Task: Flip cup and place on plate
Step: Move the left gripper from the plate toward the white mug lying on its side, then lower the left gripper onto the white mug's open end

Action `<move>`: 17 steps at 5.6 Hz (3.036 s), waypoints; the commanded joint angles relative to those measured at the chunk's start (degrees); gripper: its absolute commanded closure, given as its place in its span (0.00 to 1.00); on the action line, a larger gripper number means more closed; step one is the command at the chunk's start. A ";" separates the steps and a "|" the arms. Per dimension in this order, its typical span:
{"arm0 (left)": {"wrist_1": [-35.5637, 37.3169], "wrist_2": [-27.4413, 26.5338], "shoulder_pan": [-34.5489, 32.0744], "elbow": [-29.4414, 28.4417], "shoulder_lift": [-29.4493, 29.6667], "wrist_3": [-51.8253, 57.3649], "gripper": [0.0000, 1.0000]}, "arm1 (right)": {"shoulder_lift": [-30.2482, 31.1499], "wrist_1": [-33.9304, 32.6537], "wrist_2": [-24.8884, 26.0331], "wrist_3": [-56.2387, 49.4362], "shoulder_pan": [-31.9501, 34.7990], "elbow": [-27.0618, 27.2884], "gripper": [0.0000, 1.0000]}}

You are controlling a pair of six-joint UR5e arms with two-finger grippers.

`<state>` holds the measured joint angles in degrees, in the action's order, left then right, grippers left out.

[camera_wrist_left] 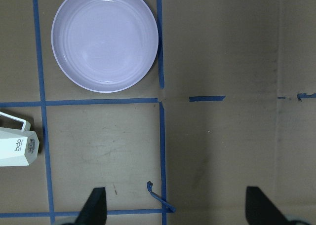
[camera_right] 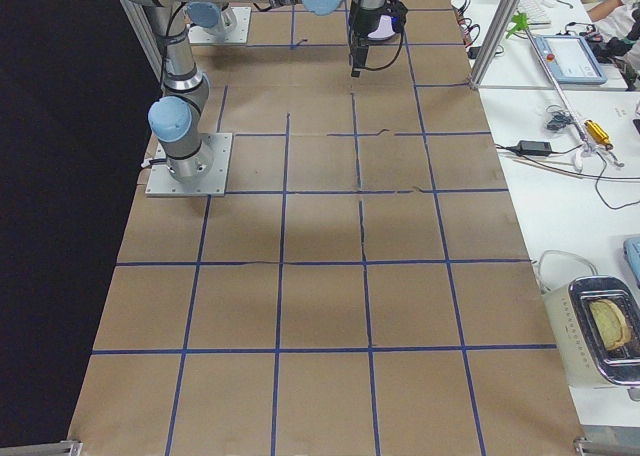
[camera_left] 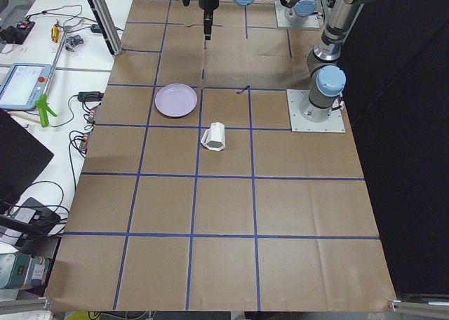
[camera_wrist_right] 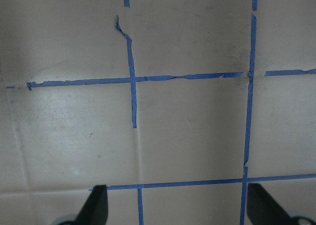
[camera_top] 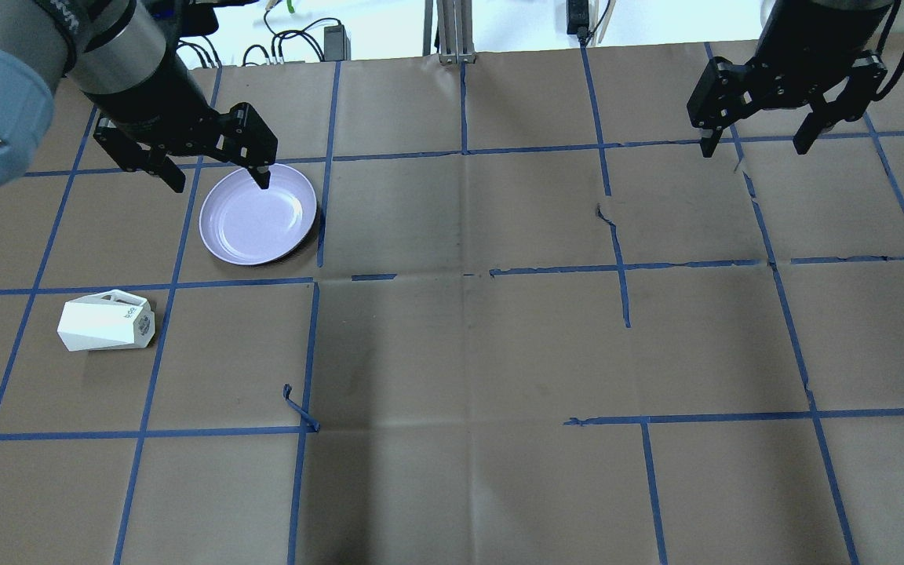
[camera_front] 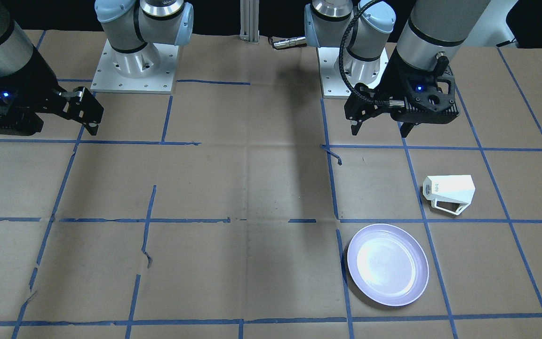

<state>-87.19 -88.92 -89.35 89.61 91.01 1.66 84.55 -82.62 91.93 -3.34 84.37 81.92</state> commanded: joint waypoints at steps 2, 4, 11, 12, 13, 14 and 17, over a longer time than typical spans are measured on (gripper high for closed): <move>-0.08 0.15 3.02 -1.80 0.05 -0.25 0.02 | 0.00 0.00 0.00 0.00 0.00 0.00 0.00; -3.13 0.59 11.60 -1.73 -2.40 5.67 0.02 | 0.00 0.00 0.00 0.00 0.00 0.00 0.00; -11.94 11.36 55.56 -0.41 3.97 75.59 0.02 | 0.00 0.00 0.00 0.00 0.00 0.00 0.00; -12.90 12.62 58.30 -0.06 7.31 81.33 0.02 | 0.00 0.00 0.00 0.00 0.00 0.00 0.00; -13.52 13.50 61.98 0.03 11.87 84.09 0.02 | 0.00 0.00 0.00 0.00 0.00 0.00 0.00; -13.62 15.51 63.41 -1.18 15.74 83.94 0.02 | 0.00 0.00 0.00 0.00 0.00 0.00 0.00; -14.14 21.31 61.85 -2.25 26.30 79.66 0.02 | 0.00 0.00 0.00 0.00 0.00 0.00 0.00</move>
<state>-101.02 -69.77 -26.77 87.64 114.73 83.17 84.55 -82.62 91.93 -3.34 84.38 81.91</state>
